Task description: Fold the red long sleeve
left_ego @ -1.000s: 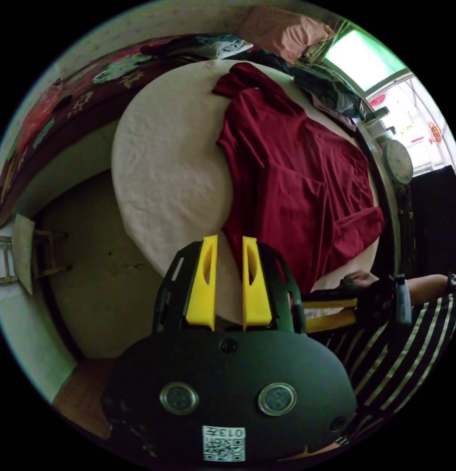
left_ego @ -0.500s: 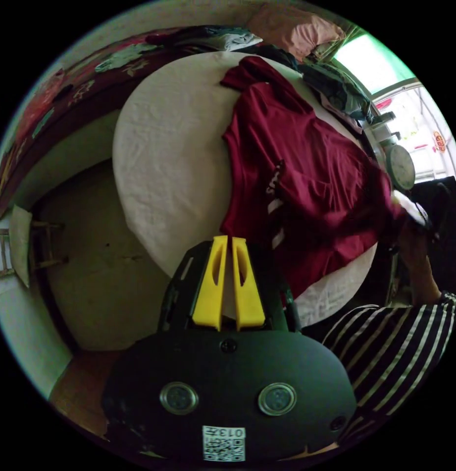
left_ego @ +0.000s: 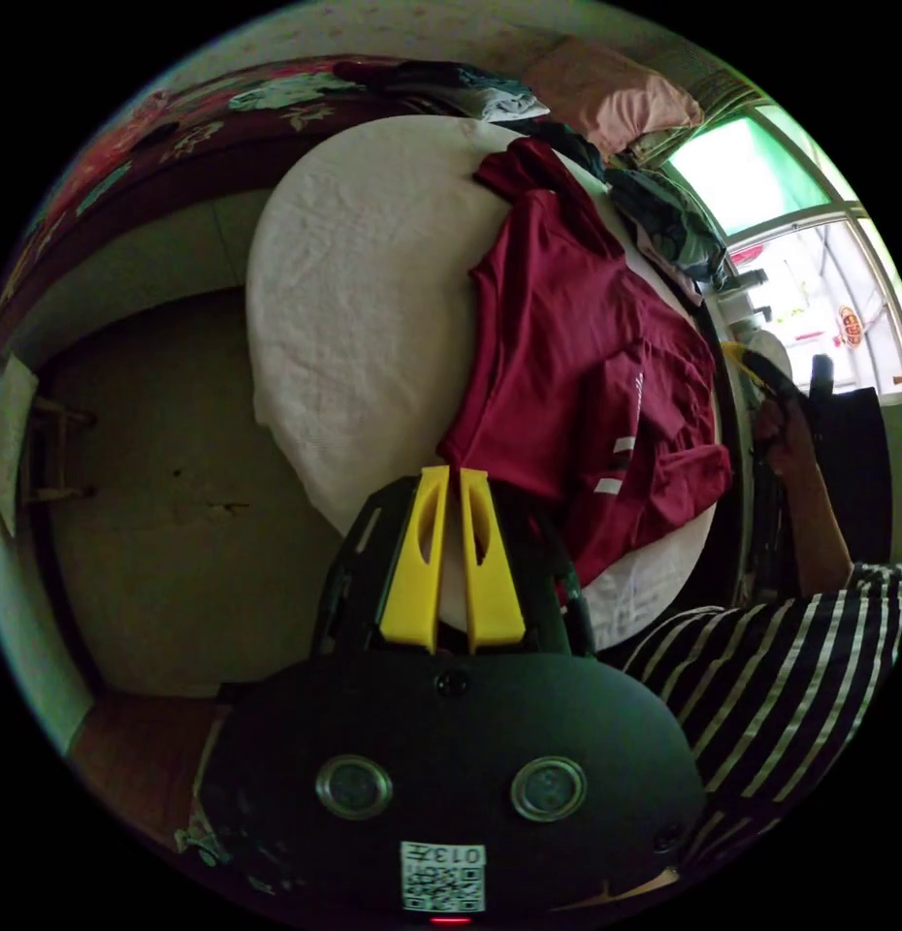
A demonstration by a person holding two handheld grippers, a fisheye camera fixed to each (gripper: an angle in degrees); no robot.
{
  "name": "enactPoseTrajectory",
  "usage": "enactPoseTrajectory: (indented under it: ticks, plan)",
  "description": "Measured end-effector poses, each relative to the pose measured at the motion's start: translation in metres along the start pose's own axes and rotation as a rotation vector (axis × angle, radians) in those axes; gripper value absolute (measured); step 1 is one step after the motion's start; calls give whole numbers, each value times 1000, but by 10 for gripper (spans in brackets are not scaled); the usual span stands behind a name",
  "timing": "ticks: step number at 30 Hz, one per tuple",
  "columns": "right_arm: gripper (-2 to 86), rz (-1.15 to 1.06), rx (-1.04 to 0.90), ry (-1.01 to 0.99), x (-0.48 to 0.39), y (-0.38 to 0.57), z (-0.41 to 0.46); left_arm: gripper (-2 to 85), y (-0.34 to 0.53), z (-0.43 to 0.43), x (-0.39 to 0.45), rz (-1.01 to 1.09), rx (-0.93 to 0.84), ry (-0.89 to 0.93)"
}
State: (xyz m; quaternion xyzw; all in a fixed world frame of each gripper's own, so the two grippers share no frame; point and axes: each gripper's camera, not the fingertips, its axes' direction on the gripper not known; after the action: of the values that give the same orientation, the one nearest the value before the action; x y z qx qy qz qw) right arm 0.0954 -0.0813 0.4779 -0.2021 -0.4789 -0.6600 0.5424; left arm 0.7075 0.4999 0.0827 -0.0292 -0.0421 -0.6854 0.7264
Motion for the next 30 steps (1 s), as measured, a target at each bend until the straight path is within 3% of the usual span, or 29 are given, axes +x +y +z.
enactPoseTrajectory:
  ticks: [5, 13, 19, 23, 25, 30]
  plan:
    - [83, -680, -205, 55, -137, -87, 118, 18, -2, 6, 0, 24, -31, -14]
    - [85, -1207, -489, 58, -207, -129, 219, 25, -6, 12, 3, 52, -70, -30]
    - [71, -1275, -632, 31, -210, -129, 242, 64, -10, 20, 14, 78, -64, 74]
    - [33, -1208, -671, 30, -204, -132, 243, 7, -15, 40, 28, 113, -148, -45]
    - [25, -1240, -611, 60, -207, -130, 233, 1, -15, 39, 32, 116, -118, -26]
    - [23, -1282, -537, 153, -207, -129, 221, -3, -11, 23, 41, 102, -30, -203]
